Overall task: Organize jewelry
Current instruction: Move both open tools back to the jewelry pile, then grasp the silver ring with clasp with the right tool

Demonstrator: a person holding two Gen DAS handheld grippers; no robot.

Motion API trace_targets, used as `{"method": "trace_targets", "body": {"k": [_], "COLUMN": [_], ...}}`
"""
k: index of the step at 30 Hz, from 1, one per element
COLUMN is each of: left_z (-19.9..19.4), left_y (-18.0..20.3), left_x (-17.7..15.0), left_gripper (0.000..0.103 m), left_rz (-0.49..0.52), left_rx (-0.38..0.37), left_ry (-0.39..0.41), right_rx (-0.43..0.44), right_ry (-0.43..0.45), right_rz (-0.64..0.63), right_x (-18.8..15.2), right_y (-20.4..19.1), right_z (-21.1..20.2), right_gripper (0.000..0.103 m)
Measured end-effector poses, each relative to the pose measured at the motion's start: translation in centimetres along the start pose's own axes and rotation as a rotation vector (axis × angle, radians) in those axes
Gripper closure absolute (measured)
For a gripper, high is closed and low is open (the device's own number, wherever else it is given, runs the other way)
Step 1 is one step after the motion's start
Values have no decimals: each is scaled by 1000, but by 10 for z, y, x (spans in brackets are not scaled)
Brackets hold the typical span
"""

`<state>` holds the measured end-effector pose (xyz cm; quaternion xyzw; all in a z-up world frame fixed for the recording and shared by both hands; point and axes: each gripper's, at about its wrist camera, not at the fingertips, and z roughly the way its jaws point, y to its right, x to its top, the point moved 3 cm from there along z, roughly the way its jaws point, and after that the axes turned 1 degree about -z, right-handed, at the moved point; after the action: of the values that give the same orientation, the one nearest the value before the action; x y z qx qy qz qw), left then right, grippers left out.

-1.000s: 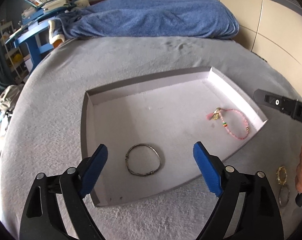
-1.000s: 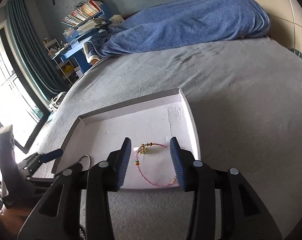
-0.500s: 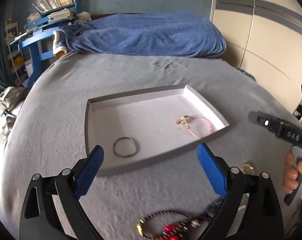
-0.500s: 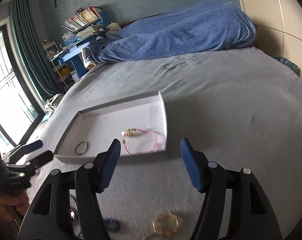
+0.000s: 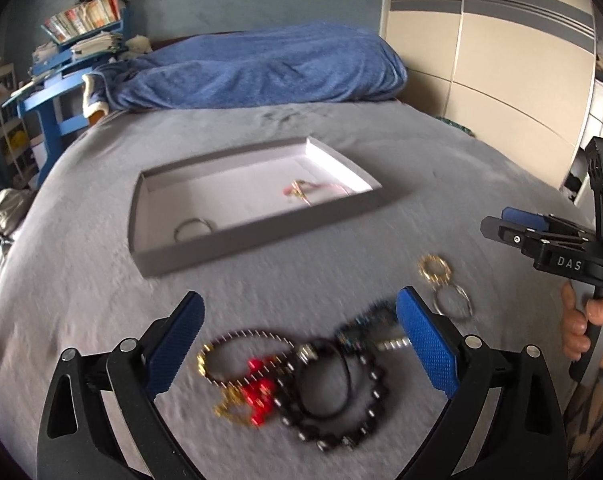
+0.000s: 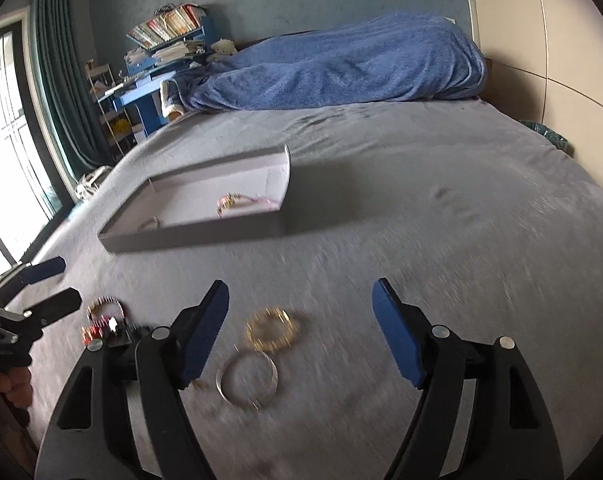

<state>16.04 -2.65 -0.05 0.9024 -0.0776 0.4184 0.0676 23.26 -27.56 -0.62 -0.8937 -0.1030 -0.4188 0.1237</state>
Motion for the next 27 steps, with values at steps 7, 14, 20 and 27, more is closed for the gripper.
{"method": "trace_targets", "body": {"k": [7,14,20,27], "left_z": [0,1,0,0], "left_y": [22,29,19,3], "left_x": [-13,-17,-12,-7], "left_gripper": [7,7,7,7], "left_rz": [62,86,55,9], "left_rx": [-10,-14,21,49], "left_ry": [-8,-9,4,5], "right_rx": [-33,-19,34,24], "right_ry": [-25,-59,-105,-158], "right_rz": [0,-16,-95,-163], "right_x": [-22,-36,-44,-53], "right_y": [14,6,-27,-47], "right_z": [-7,-3,11,28], "right_gripper": [29,36,36,37]}}
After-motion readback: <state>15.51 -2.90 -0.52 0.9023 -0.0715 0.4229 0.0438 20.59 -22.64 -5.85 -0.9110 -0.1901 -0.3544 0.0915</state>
